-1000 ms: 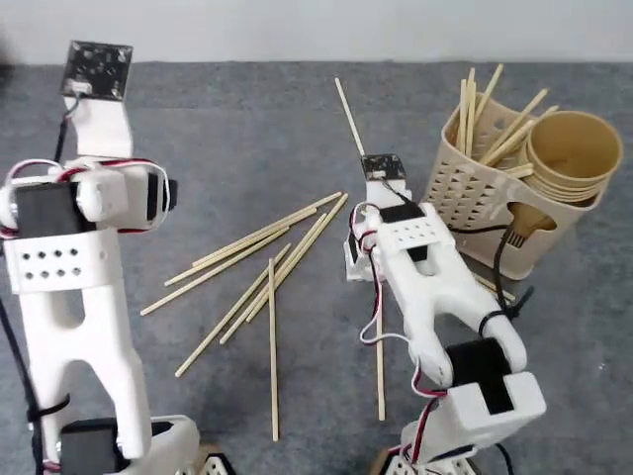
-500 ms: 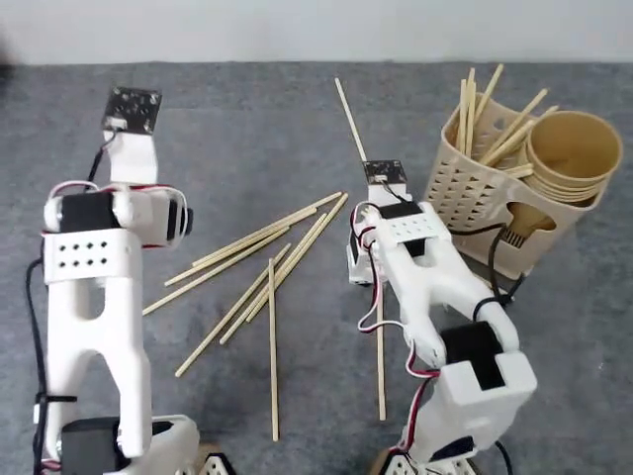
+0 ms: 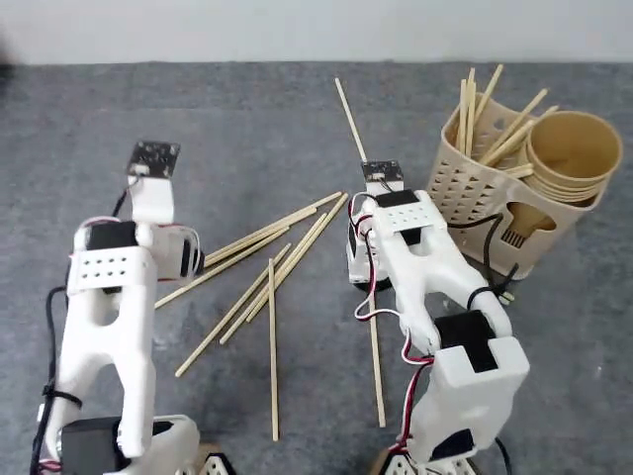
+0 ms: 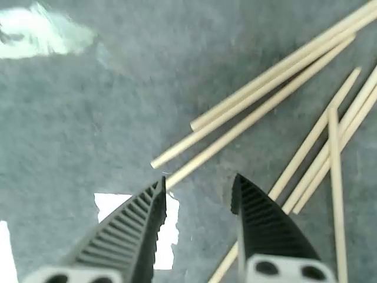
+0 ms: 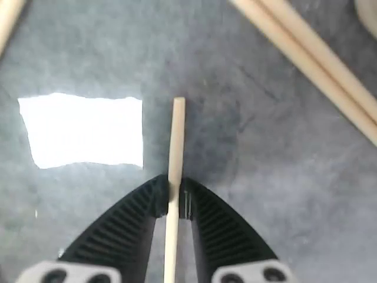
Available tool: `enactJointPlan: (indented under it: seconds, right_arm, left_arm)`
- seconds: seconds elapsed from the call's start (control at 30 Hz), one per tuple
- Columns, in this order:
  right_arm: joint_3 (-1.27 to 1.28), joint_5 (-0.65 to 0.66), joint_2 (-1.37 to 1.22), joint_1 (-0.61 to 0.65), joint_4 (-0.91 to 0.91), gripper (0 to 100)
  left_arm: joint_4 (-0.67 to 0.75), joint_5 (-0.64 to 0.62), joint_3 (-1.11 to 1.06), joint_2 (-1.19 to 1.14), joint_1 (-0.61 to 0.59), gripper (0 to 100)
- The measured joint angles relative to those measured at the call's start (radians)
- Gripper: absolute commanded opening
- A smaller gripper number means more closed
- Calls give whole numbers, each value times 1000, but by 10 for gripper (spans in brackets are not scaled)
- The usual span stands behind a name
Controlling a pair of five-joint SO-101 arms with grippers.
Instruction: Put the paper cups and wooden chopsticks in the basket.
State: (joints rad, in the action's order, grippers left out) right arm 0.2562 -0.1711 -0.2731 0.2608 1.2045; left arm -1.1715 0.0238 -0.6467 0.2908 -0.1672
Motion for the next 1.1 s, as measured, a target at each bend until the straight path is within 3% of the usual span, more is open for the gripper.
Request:
enactJointPlan:
  seconds: [0.33,0.47,0.73,0.9,1.1]
  right_arm:
    - [-2,2,391,-5,129,8]
    - [-11,69,595,0,129,8]
    - [-304,153,767,-84,110,8]
    - [-500,158,746,-193,23,8]
    - [-532,158,709,-301,-219,8]
  left_arm:
    - [152,-2,-160,0,0,177]
    - [189,0,-186,0,0,177]
    - [193,6,-186,0,0,177]
    - [193,6,-187,0,0,177]
    - [195,6,-192,0,0,177]
